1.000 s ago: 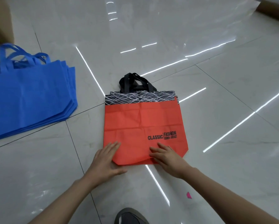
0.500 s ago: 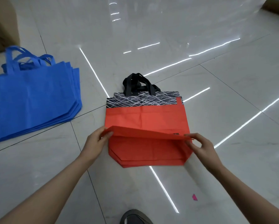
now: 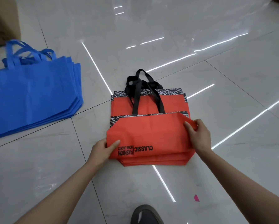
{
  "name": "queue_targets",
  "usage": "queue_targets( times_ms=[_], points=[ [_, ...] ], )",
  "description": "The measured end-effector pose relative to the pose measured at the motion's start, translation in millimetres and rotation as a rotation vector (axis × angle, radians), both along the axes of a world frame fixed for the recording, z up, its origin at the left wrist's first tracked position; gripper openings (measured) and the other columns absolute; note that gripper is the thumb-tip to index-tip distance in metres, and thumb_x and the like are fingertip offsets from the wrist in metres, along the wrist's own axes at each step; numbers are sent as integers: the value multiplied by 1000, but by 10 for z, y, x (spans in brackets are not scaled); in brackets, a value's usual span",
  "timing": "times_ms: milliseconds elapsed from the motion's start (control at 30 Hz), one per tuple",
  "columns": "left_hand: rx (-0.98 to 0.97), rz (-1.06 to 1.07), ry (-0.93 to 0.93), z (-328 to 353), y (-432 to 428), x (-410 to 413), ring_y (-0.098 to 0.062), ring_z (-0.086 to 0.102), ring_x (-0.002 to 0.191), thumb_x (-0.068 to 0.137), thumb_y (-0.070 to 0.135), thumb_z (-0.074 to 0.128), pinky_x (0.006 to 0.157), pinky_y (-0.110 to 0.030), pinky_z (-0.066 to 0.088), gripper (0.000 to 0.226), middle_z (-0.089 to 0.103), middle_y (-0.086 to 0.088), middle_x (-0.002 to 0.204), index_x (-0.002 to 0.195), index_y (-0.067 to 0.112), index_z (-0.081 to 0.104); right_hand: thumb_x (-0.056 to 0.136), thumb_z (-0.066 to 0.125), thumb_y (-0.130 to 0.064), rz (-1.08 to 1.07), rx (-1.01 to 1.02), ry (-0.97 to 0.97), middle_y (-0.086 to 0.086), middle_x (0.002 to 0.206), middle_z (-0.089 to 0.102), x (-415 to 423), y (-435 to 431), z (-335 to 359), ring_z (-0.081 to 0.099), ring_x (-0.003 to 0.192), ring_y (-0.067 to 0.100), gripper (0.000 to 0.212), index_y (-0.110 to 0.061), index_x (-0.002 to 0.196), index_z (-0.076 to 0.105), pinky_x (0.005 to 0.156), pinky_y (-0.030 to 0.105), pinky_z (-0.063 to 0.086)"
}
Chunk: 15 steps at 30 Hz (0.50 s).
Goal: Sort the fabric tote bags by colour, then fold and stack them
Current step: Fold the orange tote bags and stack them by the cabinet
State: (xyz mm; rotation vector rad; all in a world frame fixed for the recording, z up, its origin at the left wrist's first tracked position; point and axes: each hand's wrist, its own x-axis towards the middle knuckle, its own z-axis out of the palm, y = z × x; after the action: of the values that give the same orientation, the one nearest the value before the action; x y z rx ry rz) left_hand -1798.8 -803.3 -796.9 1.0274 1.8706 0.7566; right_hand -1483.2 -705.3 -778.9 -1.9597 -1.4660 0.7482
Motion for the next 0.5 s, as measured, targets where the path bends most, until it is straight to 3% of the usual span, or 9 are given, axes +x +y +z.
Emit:
queue_targets(
  times_ms=[100, 233, 300, 400, 500],
  points=[
    [-76, 25, 180, -157, 38, -40, -24, 66, 82, 80, 48, 66, 70, -32, 50, 31, 71, -3, 83, 86, 18, 69, 92, 50, -49, -37, -72, -193, 12, 99, 63, -114, 62, -81, 58, 95, 35, 40, -10, 104, 50, 73, 39, 42],
    [-155, 95, 280, -248, 100, 6, -28, 63, 85, 78, 54, 65, 77, -38, 51, 41, 69, -7, 90, 88, 14, 65, 95, 43, -48, -100, -186, -332, 20, 106, 62, -232, 65, -187, 58, 99, 40, 43, -8, 111, 43, 74, 41, 41],
    [-154, 122, 338, -237, 104, 76, -30, 61, 89, 81, 53, 62, 77, -39, 49, 44, 67, -11, 94, 91, 10, 60, 95, 42, -44, -121, -52, -427, 22, 111, 59, -319, 76, -211, 56, 102, 40, 46, -4, 117, 44, 81, 44, 40],
    [-115, 128, 501, -172, 72, 234, -34, 59, 95, 86, 47, 58, 71, -37, 44, 46, 62, -14, 106, 108, 8, 49, 87, 45, -37, 141, 367, -626, 24, 124, 53, -600, 6, -232, 46, 114, 38, 52, -3, 127, 45, 100, 49, 29],
    [60, 91, 643, -123, 7, 345, -36, 56, 103, 85, 30, 64, 76, -43, 47, 54, 51, -16, 120, 129, 6, 43, 89, 44, -30, 562, 523, -481, 18, 138, 48, -1137, -260, -322, 38, 127, 31, 46, -10, 130, 48, 107, 47, 25]
  ],
)
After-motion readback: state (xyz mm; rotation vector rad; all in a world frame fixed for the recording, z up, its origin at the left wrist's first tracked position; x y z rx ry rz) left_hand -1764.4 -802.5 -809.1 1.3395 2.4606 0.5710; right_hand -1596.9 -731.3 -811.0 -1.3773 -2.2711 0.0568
